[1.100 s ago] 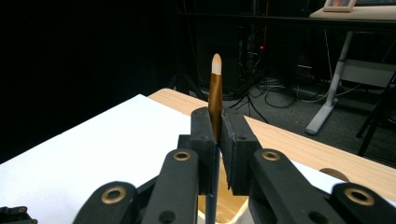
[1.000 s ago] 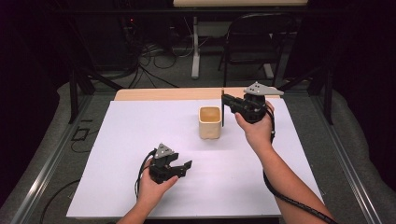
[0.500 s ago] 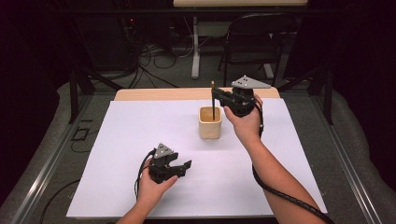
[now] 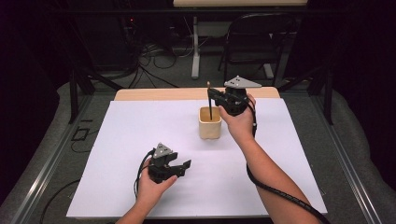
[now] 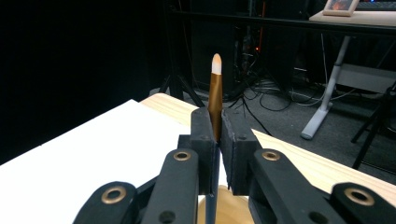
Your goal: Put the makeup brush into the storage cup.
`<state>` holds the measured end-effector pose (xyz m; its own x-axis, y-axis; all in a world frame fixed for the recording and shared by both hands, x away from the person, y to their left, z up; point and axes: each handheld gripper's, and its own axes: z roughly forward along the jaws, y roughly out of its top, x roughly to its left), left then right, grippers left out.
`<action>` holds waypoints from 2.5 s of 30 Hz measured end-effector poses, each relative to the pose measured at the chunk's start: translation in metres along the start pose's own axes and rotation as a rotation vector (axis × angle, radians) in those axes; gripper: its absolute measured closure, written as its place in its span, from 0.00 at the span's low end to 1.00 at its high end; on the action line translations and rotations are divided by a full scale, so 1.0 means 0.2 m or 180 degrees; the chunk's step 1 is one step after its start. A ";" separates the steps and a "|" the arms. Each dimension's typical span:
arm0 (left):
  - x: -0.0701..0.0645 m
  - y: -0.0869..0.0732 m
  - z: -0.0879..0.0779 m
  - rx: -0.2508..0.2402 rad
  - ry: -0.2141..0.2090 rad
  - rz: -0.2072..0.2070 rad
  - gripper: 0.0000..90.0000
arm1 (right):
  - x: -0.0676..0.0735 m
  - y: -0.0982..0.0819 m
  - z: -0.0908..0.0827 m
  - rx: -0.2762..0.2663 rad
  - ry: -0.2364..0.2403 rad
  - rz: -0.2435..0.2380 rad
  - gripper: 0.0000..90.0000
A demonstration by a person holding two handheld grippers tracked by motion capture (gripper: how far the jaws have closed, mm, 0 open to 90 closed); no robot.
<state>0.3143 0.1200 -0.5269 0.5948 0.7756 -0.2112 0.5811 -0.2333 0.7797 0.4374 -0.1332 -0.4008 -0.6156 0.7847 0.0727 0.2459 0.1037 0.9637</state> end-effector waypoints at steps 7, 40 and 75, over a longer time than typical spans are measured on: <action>0.00 0.00 0.00 0.0010 -0.0006 0.0017 0.39 | -0.02 -0.03 0.00 0.0032 -0.0065 -0.0007 0.93; 0.00 0.00 0.00 0.0013 0.0001 0.0011 0.39 | -0.07 -0.27 0.07 0.0365 -0.0149 -0.0035 0.93; 0.01 0.00 0.00 0.0001 0.0014 -0.0015 0.39 | -0.07 -0.33 0.10 0.0482 -0.0143 -0.0039 0.93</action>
<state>0.3149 0.1208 -0.5277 0.5896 0.7793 -0.2123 0.5841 -0.2298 0.7785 0.4454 -0.1385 -0.4711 -0.5861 0.8089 0.0462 0.3507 0.2018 0.9145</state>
